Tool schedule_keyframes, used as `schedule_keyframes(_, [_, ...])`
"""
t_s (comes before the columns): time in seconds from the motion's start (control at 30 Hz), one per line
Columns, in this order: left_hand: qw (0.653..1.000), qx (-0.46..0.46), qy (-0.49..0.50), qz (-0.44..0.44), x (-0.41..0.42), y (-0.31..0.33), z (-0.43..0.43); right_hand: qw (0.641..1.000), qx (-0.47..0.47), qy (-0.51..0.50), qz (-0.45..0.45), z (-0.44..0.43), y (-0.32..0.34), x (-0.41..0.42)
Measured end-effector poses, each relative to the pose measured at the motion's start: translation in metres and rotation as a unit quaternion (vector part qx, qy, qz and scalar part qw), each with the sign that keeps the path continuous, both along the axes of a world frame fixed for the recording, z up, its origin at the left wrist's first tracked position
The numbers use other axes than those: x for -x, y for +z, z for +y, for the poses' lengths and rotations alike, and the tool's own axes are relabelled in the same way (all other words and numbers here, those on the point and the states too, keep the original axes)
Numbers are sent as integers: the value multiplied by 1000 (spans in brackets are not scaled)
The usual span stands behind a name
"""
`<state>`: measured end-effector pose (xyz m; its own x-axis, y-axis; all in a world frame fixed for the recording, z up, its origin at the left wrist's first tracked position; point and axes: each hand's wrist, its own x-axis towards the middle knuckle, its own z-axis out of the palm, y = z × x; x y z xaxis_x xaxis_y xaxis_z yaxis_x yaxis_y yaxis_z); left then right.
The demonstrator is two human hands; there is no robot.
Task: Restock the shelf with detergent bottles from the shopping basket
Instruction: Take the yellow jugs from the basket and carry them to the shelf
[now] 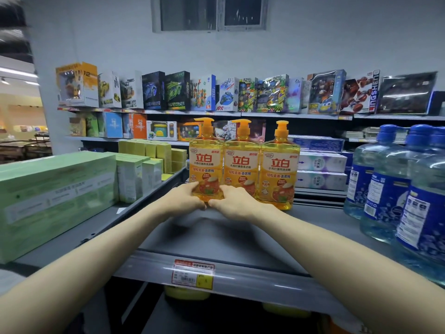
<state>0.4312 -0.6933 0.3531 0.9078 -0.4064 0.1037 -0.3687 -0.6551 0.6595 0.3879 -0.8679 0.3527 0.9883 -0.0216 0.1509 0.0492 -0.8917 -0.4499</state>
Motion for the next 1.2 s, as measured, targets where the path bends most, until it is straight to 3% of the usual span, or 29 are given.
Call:
schedule_keyframes(0.13, [990,-125,16,-64,47,6,-24,994,107,6,-9,-24,4,53])
schedule_keyframes(0.27, [950,-242,61,-189,110,17,-55,976,215,-14,-42,-54,7,124])
schedule_keyframes(0.53, [918,-217,86,-320,276,26,-141,949,255,-48,-178,-121,6,297])
schedule_keyframes(0.73, [933,-160,-2,-321,399,-3,-236,943,221,-143,-205,-209,-28,420])
schedule_keyframes(1.0, [931,-153,-154,-295,509,-76,-388,925,200,-297,-127,-332,-97,574])
schedule_keyframes(1.2, [905,-185,-289,-253,575,-130,-497,904,157,-397,-33,-410,-144,673])
